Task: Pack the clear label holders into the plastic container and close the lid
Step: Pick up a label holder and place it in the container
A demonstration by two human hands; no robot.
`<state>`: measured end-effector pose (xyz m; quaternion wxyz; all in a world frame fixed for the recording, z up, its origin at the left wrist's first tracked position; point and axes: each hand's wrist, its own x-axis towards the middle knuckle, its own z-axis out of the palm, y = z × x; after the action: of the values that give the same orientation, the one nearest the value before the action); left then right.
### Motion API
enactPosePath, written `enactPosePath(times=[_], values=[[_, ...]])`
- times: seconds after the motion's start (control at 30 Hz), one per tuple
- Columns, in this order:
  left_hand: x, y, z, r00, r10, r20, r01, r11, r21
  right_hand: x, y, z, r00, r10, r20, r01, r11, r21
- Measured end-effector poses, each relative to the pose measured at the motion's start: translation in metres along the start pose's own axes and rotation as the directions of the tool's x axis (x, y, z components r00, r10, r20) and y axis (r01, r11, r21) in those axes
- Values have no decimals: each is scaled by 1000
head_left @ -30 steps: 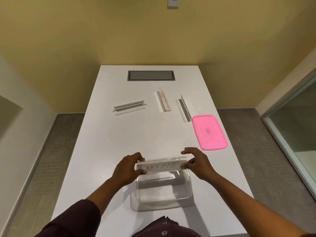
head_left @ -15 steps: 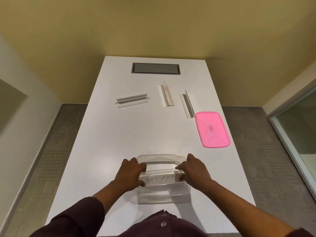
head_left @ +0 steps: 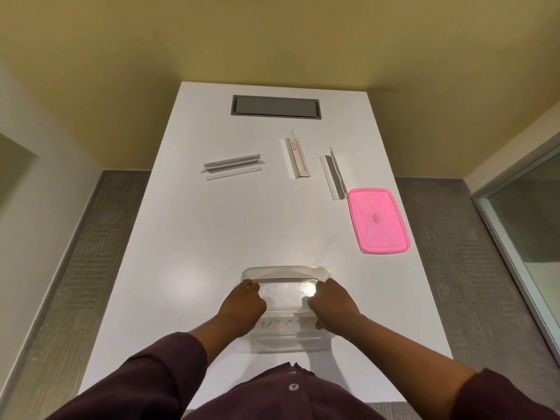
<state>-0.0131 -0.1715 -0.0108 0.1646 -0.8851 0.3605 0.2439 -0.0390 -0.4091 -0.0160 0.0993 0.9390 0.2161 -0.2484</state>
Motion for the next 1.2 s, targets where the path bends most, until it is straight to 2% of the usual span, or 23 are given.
enactPosePath(times=[0.13,0.37,0.6,1.2], values=[[4,8,2,999,22,40,-25,998,65,0,-6,5,998,45,34,-46,999,11],[9,8,9,1000,2,18,-3,1000,25,1,-7,9,994,103,40,-103,995,13],[12,9,12,1000,5,5,-5,1000,-10,1,-7,11,999,35,37,-34,999,-23],[18,6,25,999,13,-42,-17,995,-96,6,-8,15,999,13,49,-12,1000,-21]])
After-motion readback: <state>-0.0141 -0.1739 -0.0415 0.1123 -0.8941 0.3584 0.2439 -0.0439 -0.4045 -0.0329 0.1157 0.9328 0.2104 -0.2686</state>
